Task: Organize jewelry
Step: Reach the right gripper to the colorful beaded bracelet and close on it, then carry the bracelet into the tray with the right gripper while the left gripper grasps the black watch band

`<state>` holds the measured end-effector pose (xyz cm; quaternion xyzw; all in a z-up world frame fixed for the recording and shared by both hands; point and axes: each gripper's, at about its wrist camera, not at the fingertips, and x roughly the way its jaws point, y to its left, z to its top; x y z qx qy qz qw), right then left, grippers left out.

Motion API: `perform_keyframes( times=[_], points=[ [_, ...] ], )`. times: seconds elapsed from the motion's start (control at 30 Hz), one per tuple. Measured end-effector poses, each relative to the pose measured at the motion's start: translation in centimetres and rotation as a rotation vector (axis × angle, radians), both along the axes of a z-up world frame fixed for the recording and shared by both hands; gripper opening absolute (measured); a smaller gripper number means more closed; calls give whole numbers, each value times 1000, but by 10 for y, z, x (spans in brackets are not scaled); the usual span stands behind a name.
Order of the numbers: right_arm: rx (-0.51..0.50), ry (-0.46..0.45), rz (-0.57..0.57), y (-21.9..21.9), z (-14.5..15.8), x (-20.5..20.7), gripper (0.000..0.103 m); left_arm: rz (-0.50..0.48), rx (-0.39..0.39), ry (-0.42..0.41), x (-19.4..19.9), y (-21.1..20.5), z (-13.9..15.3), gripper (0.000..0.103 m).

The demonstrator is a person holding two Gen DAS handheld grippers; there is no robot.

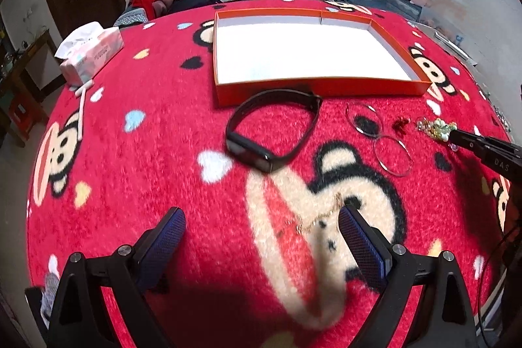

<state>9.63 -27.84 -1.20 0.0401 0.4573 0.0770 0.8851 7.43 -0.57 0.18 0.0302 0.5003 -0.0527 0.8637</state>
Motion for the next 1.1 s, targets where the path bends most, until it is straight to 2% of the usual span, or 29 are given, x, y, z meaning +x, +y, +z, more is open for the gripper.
perform_keyframes(
  times=[0.17,0.4,0.73,0.87,0.97,1.1],
  points=[
    [50,-31,4,-3,12,-7,12,-33,2,-15,15,1,2,101],
    [118,-112,38,-6,51,-17,12,-65,26,-2,49,2,-4,103],
    [177,-170,104,1,82,-18,12,-120,-10,39,83,10,-21,102],
    [183,-188,128,5,93,-14,12,-154,-7,52,87,5,-29,88],
    [186,-199,138,7,102,-11,12,-163,-2,41,85,2,-32,83],
    [178,-217,153,9,111,-9,12,-176,-4,22,79,-4,-30,66]
  ],
)
